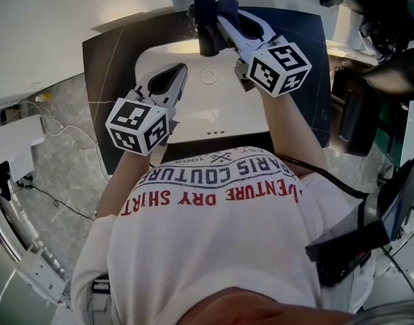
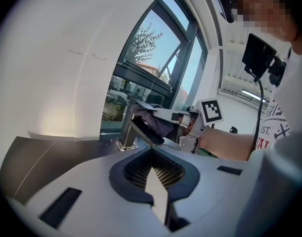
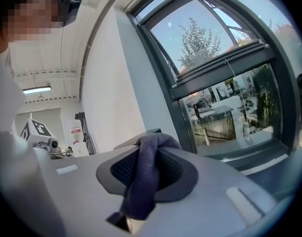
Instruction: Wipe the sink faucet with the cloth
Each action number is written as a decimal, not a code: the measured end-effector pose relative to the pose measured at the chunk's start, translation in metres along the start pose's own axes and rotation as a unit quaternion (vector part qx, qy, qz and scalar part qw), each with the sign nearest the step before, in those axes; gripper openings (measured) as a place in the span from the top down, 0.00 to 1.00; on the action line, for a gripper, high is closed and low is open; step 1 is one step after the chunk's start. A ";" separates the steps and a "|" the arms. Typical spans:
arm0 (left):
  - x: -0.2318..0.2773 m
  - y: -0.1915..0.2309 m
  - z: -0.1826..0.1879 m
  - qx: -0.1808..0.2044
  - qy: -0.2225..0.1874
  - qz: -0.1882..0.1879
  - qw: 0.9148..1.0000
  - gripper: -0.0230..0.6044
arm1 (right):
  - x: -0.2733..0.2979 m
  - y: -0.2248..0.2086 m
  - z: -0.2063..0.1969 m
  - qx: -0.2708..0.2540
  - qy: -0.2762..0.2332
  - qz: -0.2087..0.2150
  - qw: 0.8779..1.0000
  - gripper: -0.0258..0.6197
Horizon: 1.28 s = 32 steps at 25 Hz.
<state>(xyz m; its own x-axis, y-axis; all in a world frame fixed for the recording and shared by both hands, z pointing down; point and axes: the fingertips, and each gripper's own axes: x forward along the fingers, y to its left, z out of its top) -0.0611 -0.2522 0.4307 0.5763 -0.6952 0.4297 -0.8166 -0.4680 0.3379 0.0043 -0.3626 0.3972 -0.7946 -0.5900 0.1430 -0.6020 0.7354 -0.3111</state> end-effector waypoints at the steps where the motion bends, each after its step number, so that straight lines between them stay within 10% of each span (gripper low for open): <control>1: 0.000 0.000 0.001 0.001 -0.001 0.000 1.000 0.96 | -0.001 0.001 -0.001 -0.001 0.001 0.001 1.000 0.85; 12: -0.005 -0.019 0.009 0.010 -0.011 0.000 1.000 0.96 | -0.061 0.033 -0.010 -0.074 0.006 -0.021 0.997 0.85; 32: 0.010 -0.031 0.008 0.014 -0.001 0.001 1.000 0.96 | -0.079 0.019 -0.059 -0.040 0.051 -0.044 0.997 0.85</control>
<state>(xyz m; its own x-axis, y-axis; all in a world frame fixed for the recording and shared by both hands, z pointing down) -0.0306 -0.2488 0.4182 0.5752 -0.6963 0.4293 -0.8179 -0.4825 0.3134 0.0505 -0.2822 0.4353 -0.7397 -0.6194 0.2630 -0.6710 0.7088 -0.2176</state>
